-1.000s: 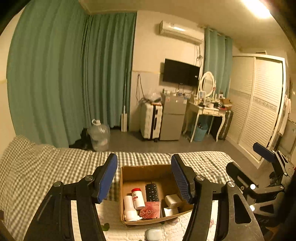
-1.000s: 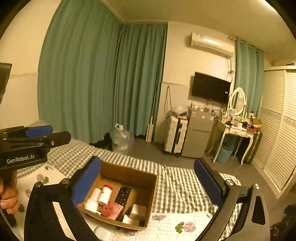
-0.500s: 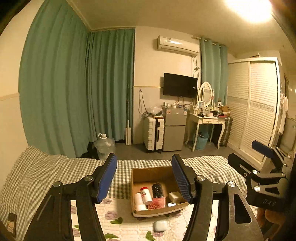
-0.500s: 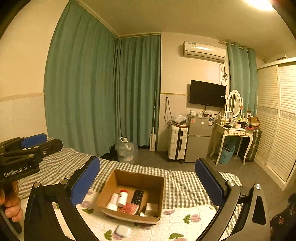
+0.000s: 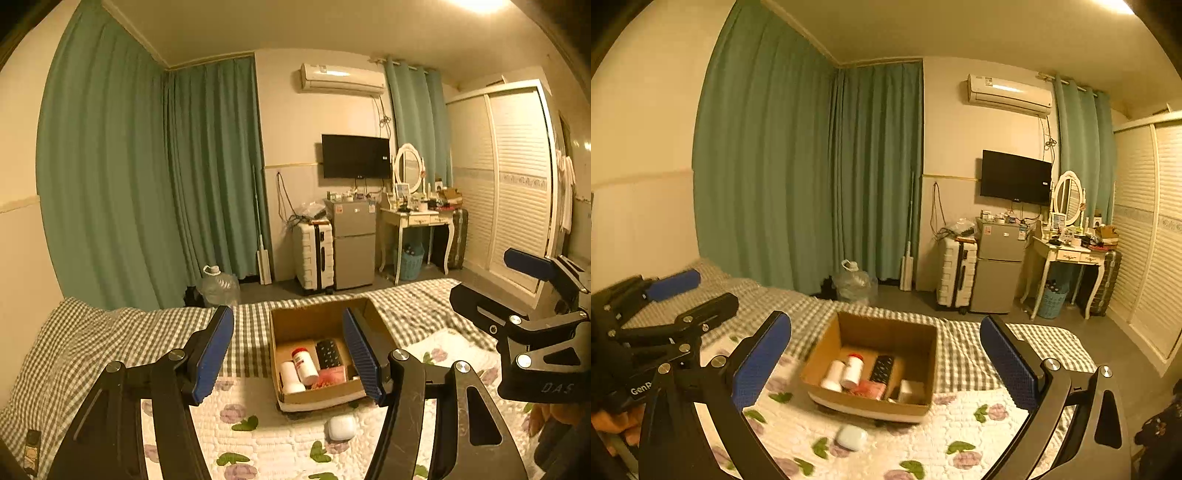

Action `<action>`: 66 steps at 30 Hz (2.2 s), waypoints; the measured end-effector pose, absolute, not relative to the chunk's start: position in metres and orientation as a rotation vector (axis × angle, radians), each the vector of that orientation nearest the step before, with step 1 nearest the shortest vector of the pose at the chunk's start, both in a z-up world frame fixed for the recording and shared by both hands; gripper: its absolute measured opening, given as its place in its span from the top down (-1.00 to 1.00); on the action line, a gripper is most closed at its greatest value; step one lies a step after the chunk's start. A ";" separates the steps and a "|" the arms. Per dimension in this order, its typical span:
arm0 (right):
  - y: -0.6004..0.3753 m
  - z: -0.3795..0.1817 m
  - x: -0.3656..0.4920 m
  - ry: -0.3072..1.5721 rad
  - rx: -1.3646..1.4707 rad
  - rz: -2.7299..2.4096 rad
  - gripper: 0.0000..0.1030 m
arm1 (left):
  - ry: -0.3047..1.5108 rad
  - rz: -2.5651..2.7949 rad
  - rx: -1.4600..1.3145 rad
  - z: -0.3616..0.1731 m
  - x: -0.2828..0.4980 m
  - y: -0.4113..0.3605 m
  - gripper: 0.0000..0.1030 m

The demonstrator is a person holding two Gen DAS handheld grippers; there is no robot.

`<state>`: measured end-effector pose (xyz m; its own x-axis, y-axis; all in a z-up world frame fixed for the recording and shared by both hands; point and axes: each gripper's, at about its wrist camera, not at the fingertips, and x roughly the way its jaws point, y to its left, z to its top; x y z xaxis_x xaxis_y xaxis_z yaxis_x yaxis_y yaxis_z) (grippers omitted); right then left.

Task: Organize rigid objects
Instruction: 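Withdraw both tools from the box toward the pale blue earbud case, then grasp the pale blue earbud case with the right tool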

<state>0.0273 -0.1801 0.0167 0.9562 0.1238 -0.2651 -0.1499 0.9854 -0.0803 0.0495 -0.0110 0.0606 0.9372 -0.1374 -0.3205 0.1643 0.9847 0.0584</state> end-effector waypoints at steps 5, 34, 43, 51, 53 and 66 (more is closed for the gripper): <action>-0.182 -0.018 0.047 0.327 -0.114 0.144 -1.00 | 0.369 -0.160 0.034 0.031 0.067 -0.005 -0.25; -0.143 -0.237 0.164 0.817 -0.079 0.225 -0.98 | 0.901 -0.112 -0.039 -0.170 0.158 0.019 0.27; -0.131 -0.277 0.192 0.929 -0.104 0.252 -0.58 | 0.983 -0.124 -0.037 -0.194 0.167 0.016 0.38; -0.135 -0.272 0.182 0.903 -0.087 0.285 -0.08 | 0.966 -0.117 -0.034 -0.187 0.162 0.015 0.39; -0.140 -0.267 0.175 0.893 -0.073 0.293 -0.08 | 0.954 -0.121 -0.029 -0.181 0.155 0.014 0.39; -0.172 -0.218 0.104 0.841 -0.034 0.274 -0.08 | 0.877 -0.136 -0.017 -0.133 0.106 0.004 0.39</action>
